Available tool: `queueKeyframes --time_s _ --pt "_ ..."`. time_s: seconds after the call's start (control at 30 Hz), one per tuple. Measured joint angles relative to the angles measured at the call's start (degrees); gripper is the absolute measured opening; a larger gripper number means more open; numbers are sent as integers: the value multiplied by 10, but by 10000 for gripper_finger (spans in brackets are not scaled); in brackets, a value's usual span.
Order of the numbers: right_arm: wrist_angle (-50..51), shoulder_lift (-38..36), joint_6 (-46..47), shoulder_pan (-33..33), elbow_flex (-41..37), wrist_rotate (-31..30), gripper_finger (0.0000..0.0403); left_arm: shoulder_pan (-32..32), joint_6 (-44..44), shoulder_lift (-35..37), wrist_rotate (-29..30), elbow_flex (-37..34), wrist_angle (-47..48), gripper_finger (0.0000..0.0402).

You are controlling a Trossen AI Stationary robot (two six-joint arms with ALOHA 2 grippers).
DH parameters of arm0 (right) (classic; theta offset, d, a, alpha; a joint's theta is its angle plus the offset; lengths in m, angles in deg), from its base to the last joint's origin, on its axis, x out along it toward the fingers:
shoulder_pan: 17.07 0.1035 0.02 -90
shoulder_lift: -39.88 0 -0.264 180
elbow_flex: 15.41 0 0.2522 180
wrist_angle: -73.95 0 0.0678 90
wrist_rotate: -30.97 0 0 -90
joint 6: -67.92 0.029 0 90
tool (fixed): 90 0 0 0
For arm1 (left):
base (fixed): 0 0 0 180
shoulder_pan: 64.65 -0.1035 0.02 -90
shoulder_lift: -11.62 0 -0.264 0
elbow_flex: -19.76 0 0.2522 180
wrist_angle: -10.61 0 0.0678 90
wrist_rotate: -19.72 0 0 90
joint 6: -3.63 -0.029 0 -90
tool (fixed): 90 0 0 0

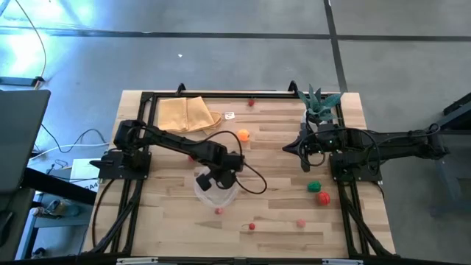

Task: Pick and placing Produce into tupperware
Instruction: Move the bin to the center of the table

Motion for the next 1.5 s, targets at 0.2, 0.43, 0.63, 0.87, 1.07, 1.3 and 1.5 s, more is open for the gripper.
queueKeyframes --time_s 0.2,0.43,0.63,0.87,1.07,1.3,1.5 --pt "0 0 0 0 0 0 0 11 23 0 -47 -25 -21 1" --pt "1 0 0 0 0 0 0 37 29 0 -58 -42 -68 1" --pt "1 0 1 0 0 0 0 60 34 0 -63 -42 -128 1" --pt "1 0 2 0 0 0 0 68 52 0 -95 -42 -187 1" --pt "1 0 2 0 0 0 0 69 58 0 -97 -42 -186 1" --pt "1 0 2 0 0 0 0 80 58 -35 -139 -42 -202 1" --pt "2 0 2 0 0 0 0 87 43 -48 -119 -41 -196 1"
